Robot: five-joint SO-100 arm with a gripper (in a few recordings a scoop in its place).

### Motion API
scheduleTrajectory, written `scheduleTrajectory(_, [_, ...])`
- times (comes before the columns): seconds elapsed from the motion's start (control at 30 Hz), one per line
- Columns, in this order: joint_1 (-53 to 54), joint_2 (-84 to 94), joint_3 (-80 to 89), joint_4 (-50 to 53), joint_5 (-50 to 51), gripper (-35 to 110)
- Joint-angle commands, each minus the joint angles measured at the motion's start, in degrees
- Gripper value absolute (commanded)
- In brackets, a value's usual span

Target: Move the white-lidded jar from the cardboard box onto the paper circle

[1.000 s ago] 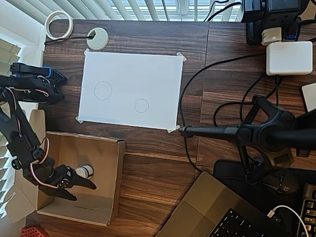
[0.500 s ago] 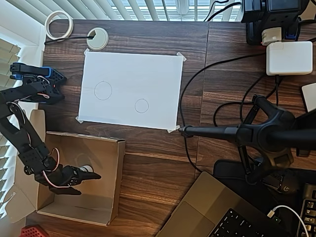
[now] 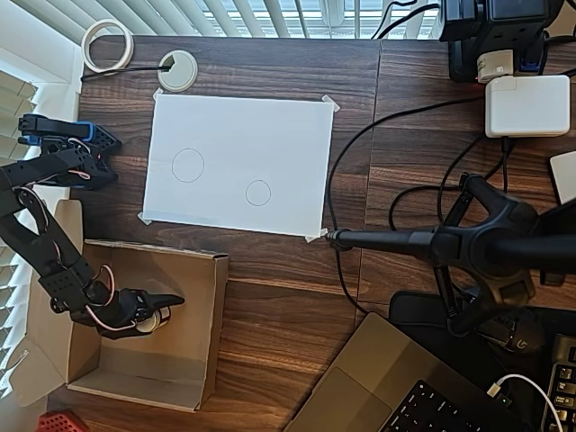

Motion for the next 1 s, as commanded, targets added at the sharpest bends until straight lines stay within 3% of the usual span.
scheduleTrajectory(0.0, [1.1,8.8,0.1,1.1,0.1,46])
scheduleTrajectory(0.23, [0.9,9.5,-0.5,1.0,1.7,31])
scheduleTrajectory(0.67, [0.0,10.6,0.4,0.9,2.5,19])
scheduleTrajectory(0.97, [-2.9,21.5,-4.4,-2.3,7.2,7])
